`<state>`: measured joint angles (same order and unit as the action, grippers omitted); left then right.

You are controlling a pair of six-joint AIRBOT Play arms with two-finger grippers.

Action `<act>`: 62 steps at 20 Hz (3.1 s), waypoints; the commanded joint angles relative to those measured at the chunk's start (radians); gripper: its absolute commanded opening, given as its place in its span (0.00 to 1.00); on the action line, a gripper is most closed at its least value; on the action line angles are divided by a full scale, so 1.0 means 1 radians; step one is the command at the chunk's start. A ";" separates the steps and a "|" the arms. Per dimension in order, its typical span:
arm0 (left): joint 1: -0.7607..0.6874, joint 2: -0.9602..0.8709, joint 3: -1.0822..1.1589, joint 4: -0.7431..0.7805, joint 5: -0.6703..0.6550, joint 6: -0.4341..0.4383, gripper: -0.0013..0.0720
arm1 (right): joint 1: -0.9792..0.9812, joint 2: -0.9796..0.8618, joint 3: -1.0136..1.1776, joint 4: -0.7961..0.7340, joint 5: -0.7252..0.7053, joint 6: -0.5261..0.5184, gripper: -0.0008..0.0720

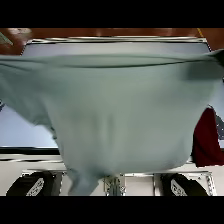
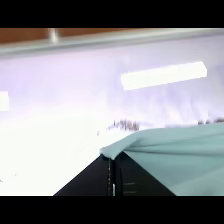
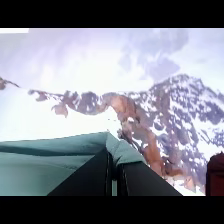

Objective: Fold the shirts.

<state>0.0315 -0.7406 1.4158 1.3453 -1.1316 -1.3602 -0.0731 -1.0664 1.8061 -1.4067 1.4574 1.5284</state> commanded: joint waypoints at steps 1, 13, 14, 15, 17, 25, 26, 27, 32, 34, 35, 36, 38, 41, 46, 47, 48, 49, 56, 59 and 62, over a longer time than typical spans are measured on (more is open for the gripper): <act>0.000 -0.125 -0.216 -0.003 0.174 -0.029 0.07 | 0.000 -0.268 0.001 -0.024 -0.056 0.055 0.11; -0.046 -0.744 -0.238 -0.459 0.391 -0.052 0.07 | 0.032 -0.808 0.001 0.232 -0.320 0.188 0.13; -0.050 -0.762 -0.238 -0.488 0.363 -0.052 0.07 | 0.043 -0.818 0.002 0.248 -0.313 0.188 0.20; -0.046 -0.769 -0.238 -0.506 0.332 -0.051 0.19 | 0.046 -0.816 0.003 0.259 -0.321 0.188 0.50; 0.015 -0.768 -0.203 -0.507 0.193 -0.078 0.95 | 0.029 -0.798 0.042 0.320 -0.251 0.177 0.94; 0.472 -0.593 -0.208 -0.262 -0.465 -0.082 0.71 | -0.237 -0.549 0.016 0.043 0.405 -0.064 0.94; 0.490 -0.538 -0.309 -0.252 -0.430 -0.066 0.77 | -0.277 -0.500 -0.067 0.082 0.375 -0.064 0.94; 0.499 -0.484 -0.435 -0.264 -0.384 -0.061 0.86 | -0.307 -0.454 -0.156 0.132 0.317 -0.061 0.94; 0.491 -0.440 -0.860 -0.419 -0.172 0.079 0.86 | -0.345 -0.324 -0.483 0.286 0.118 -0.055 0.94; 0.465 -0.460 -0.929 -0.474 -0.119 0.123 0.86 | -0.329 -0.324 -0.521 0.296 0.119 -0.056 0.94; 0.439 -0.475 -0.950 -0.480 -0.099 0.127 0.86 | -0.319 -0.324 -0.534 0.291 0.113 -0.056 0.94; 0.409 -0.491 -0.964 -0.479 -0.079 0.127 0.86 | -0.309 -0.324 -0.544 0.287 0.101 -0.056 0.94; 0.336 -0.531 -0.983 -0.480 -0.041 0.126 0.86 | -0.297 -0.324 -0.554 0.289 0.085 -0.056 0.94; 0.246 -0.585 -0.985 -0.540 0.013 0.131 0.82 | -0.291 -0.324 -0.555 0.288 0.101 -0.056 0.94; 0.180 -0.592 -0.985 -0.650 0.076 0.133 0.65 | -0.291 -0.324 -0.555 0.267 0.089 -0.056 0.94; 0.170 -0.592 -0.985 -0.651 0.079 0.132 0.58 | -0.291 -0.324 -0.555 0.261 0.081 -0.056 0.94; 0.161 -0.592 -0.985 -0.650 0.087 0.116 0.53 | -0.291 -0.324 -0.555 0.249 0.073 -0.056 0.94; 0.156 -0.592 -0.985 -0.651 0.096 0.106 0.45 | -0.291 -0.324 -0.559 0.219 0.060 -0.057 0.94; 0.155 -0.526 -0.985 -0.650 0.101 0.153 0.07 | -0.307 -0.354 -0.741 0.230 -0.154 -0.134 0.94; 0.155 -0.460 -0.985 -0.650 0.082 0.152 0.07 | -0.362 -0.414 -0.742 0.232 -0.237 -0.135 0.83; 0.155 -0.428 -0.985 -0.650 0.070 0.151 0.07 | -0.455 -0.478 -0.743 0.294 -0.214 -0.173 0.84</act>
<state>0.1867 -1.2053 0.4305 0.7059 -1.0374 -1.2102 -0.4614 -1.4921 1.0721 -1.1679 1.2648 1.3895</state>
